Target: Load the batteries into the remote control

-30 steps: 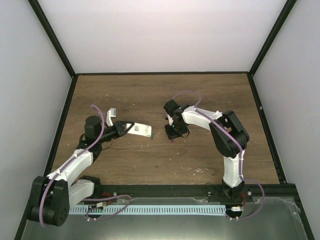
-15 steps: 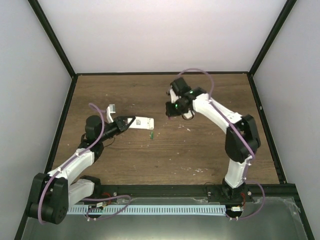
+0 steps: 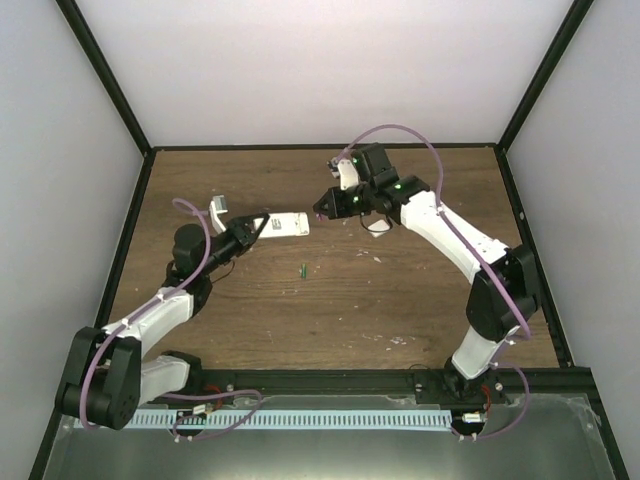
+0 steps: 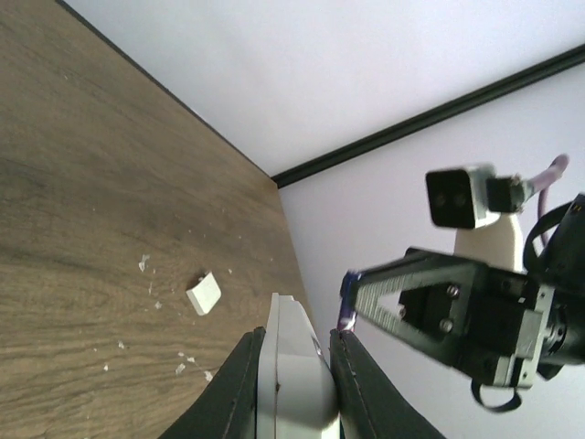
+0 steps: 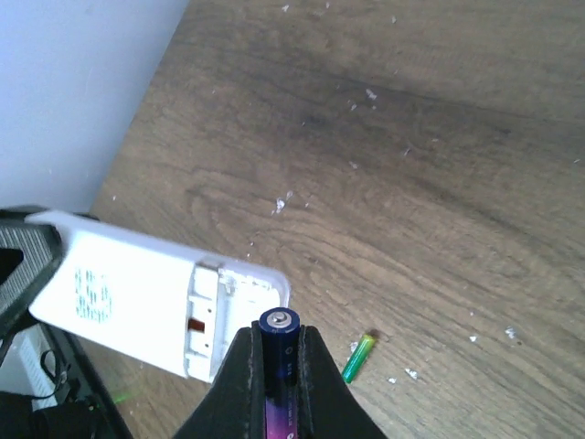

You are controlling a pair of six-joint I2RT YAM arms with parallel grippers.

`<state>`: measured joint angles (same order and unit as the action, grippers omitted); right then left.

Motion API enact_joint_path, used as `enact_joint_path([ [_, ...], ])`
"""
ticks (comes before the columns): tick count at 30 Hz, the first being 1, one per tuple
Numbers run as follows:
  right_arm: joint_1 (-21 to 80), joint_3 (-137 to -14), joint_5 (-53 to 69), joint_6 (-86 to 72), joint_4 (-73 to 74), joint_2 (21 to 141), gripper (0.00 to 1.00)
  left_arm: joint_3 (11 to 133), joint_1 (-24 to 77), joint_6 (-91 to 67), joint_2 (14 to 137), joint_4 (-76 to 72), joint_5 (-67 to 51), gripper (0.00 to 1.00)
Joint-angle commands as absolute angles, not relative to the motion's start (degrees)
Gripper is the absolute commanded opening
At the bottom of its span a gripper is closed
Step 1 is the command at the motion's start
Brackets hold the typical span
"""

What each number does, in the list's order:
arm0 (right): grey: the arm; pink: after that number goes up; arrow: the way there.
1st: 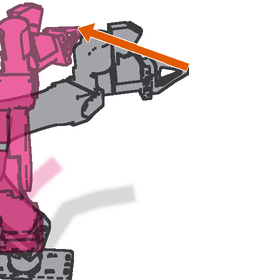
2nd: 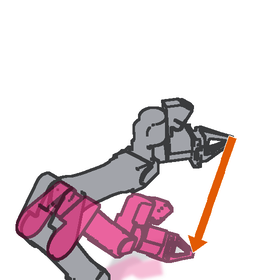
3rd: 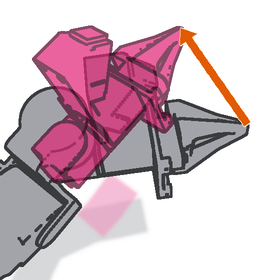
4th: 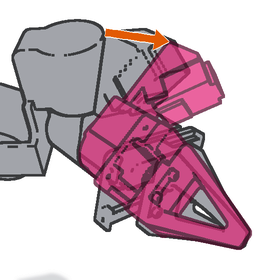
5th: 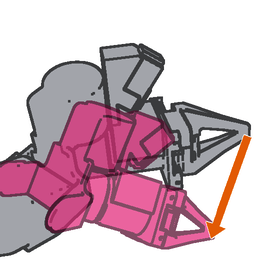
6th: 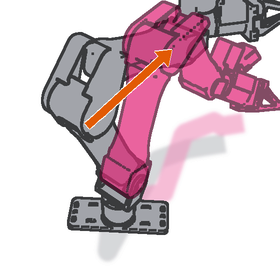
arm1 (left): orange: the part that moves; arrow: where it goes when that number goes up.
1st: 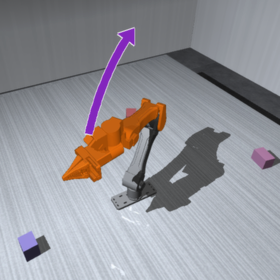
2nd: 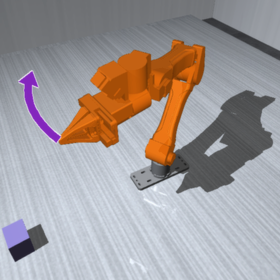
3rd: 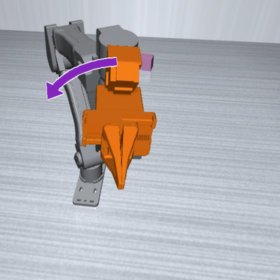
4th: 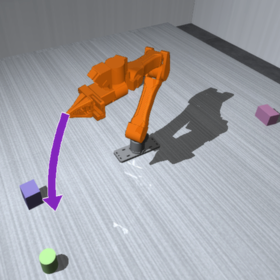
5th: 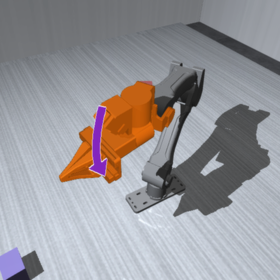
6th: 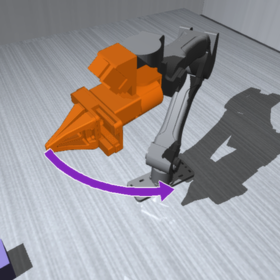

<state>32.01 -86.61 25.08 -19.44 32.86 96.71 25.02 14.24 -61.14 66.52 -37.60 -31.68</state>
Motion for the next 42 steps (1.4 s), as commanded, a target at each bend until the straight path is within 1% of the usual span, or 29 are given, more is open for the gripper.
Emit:
enact_joint_path([
  [1,32.3,-85.3,30.3,-20.1,27.4,95.0,0.01,26.8,14.7,-64.4,67.7,-43.8,-28.1,0.0],
  [10,32.6,-84.6,32.7,-19.6,25.3,95.5,0.01,28.1,15.1,-65.5,69.4,-45.9,-28.1,0.0],
  [42,34.5,-84.8,28.8,-17.1,22.6,98.6,0.01,29.1,15.3,-66.7,69.7,-47.1,-28.8,0.0],
])
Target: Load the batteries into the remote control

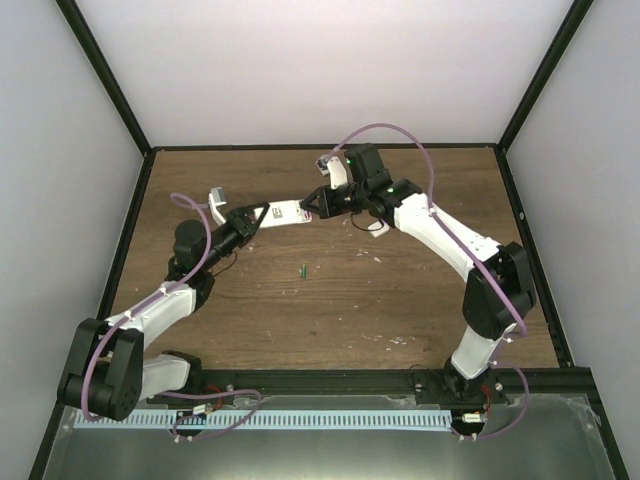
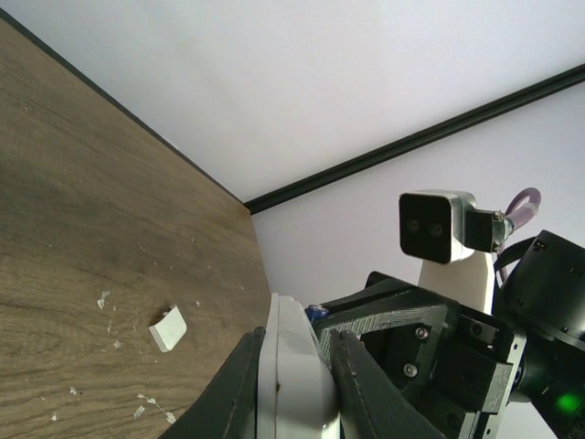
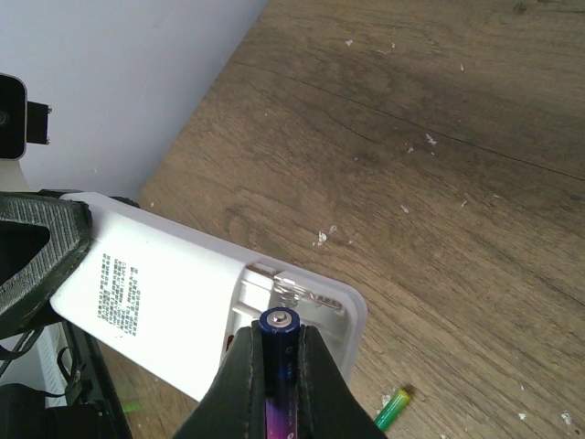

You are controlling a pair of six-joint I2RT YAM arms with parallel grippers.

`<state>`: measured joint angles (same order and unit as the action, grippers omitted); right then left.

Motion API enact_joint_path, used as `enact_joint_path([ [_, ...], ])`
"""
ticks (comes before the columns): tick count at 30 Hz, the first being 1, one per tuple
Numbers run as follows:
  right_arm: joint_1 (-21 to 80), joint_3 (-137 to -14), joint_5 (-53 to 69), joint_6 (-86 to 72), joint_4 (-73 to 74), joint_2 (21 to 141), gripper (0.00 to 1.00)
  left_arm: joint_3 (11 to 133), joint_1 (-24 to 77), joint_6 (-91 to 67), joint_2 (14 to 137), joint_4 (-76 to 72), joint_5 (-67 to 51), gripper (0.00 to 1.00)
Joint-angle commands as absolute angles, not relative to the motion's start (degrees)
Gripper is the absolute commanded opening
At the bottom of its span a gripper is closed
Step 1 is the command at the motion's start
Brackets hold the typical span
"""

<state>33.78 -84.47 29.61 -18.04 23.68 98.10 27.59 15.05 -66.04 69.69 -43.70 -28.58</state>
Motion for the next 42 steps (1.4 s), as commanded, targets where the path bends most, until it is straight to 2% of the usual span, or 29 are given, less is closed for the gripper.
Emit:
enact_joint_path([
  [1,34.5,-84.8,28.6,-16.9,22.6,98.7,0.01,29.2,15.3,-66.7,69.7,-47.0,-28.8,0.0],
  [19,34.8,-83.1,23.8,-15.6,24.7,97.7,0.01,29.2,15.3,-65.9,68.2,-45.9,-27.0,0.0],
  [42,34.9,-83.2,23.6,-17.8,21.0,97.0,0.01,29.1,15.3,-66.0,68.7,-46.2,-26.8,0.0],
])
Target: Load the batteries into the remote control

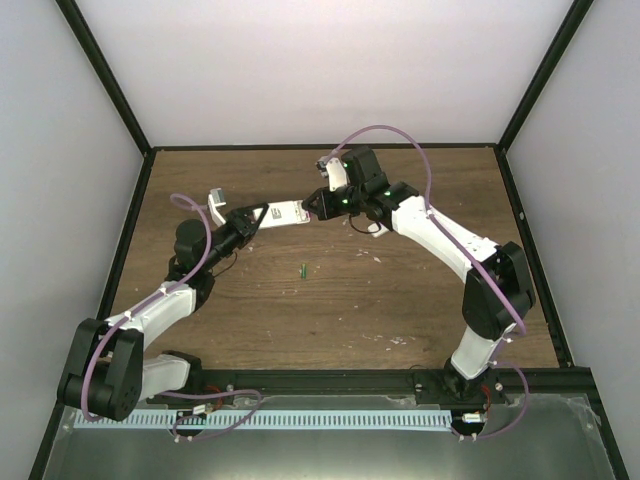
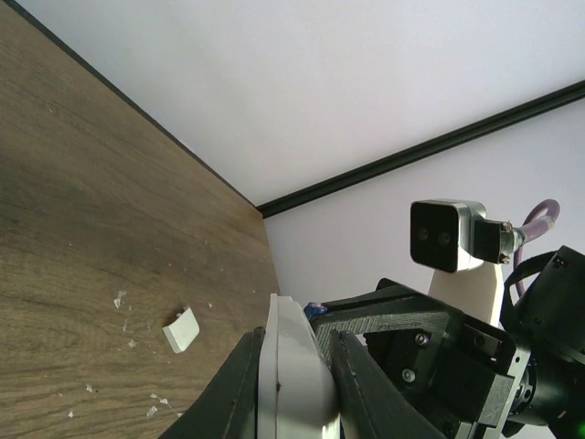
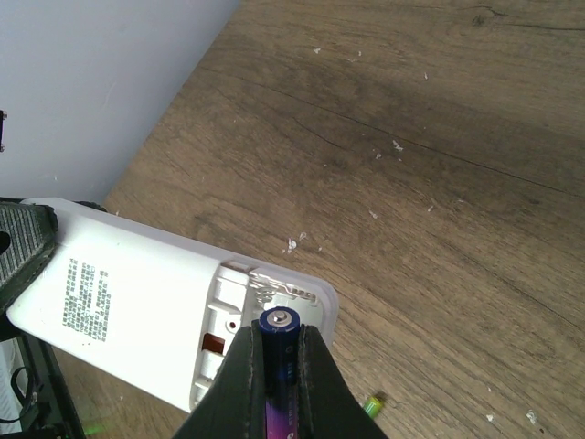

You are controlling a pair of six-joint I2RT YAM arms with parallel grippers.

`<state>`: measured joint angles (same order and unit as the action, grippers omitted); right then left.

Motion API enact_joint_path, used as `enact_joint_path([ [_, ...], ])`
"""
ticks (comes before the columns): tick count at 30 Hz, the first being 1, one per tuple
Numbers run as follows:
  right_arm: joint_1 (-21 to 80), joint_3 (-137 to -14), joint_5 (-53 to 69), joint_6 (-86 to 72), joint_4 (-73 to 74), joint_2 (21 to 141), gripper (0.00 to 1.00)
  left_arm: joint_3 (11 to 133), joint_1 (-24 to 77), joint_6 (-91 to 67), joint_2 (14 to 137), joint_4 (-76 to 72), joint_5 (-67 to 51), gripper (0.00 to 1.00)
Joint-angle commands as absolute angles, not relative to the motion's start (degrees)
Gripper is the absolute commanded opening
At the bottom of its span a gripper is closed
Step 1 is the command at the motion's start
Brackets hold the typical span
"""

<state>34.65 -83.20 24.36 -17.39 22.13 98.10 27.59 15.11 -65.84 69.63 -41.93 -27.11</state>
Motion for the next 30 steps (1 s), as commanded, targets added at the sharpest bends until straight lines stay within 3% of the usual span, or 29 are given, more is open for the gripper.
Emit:
enact_joint_path([
  [1,34.9,-83.2,23.7,-17.9,21.0,96.9,0.01,29.1,15.3,-66.0,68.8,-46.2,-26.8,0.0],
  [30,35.4,-82.0,24.2,-18.3,22.6,97.4,0.03,28.9,15.4,-65.3,68.3,-46.8,-25.1,0.0],
])
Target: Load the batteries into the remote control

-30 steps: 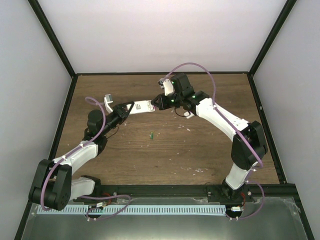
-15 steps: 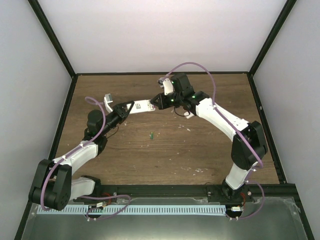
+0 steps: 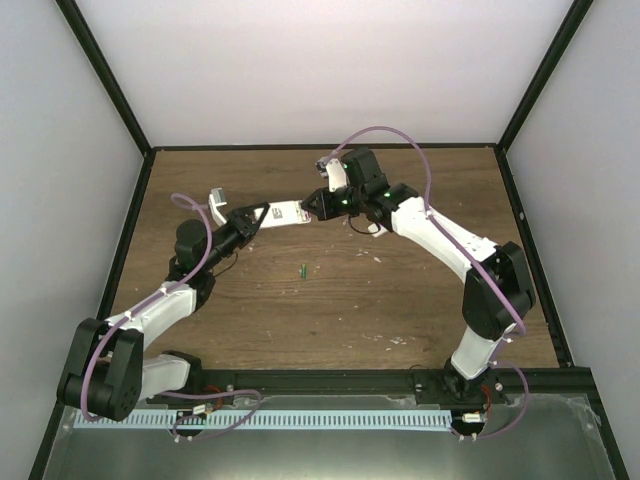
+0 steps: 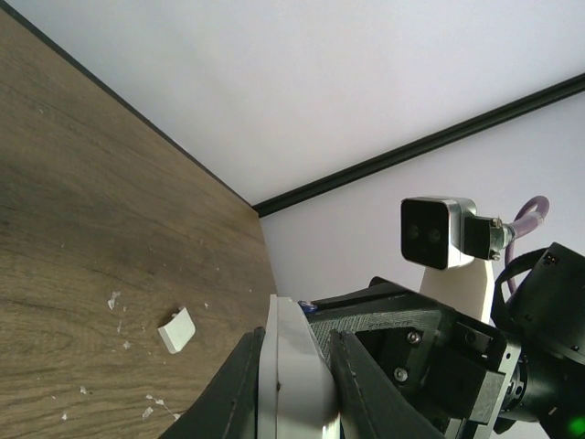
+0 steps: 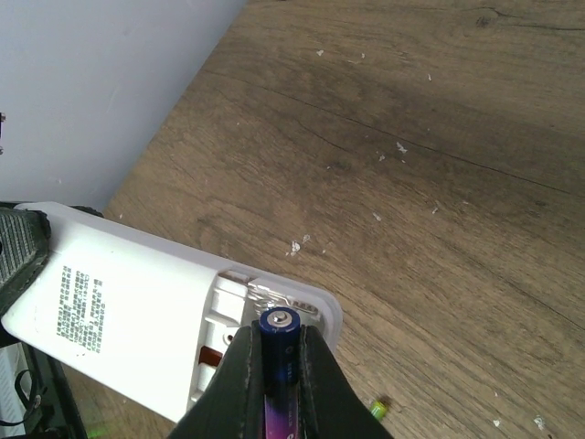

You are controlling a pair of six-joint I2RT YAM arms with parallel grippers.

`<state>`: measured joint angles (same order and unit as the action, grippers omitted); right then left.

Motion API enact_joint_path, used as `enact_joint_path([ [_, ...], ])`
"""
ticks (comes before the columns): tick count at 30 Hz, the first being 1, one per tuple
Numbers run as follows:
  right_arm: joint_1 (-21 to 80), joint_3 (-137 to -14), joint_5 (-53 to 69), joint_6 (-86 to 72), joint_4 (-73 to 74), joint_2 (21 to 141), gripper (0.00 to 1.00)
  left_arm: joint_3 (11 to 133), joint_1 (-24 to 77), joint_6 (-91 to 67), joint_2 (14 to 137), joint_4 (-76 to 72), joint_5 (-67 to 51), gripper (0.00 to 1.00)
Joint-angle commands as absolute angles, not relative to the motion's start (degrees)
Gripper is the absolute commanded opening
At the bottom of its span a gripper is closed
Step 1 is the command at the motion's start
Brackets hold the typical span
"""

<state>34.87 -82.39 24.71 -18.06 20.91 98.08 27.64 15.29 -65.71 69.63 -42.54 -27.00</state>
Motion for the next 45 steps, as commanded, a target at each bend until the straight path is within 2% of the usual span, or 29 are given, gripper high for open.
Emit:
enact_joint_path([
  [1,35.4,-82.0,24.1,-18.2,22.7,97.4,0.04,29.0,15.3,-65.4,68.3,-47.0,-25.1,0.0],
  [21,35.4,-83.0,24.1,-17.0,22.4,97.4,0.13,28.3,15.3,-65.4,67.8,-47.2,-24.5,0.0],
  [39,35.5,-84.4,23.5,-16.3,21.7,94.9,0.32,28.1,15.3,-65.2,67.4,-46.7,-24.5,0.0],
  [45,35.5,-85.0,24.8,-16.2,20.5,95.0,0.35,27.9,15.3,-65.4,67.5,-46.8,-24.6,0.0],
])
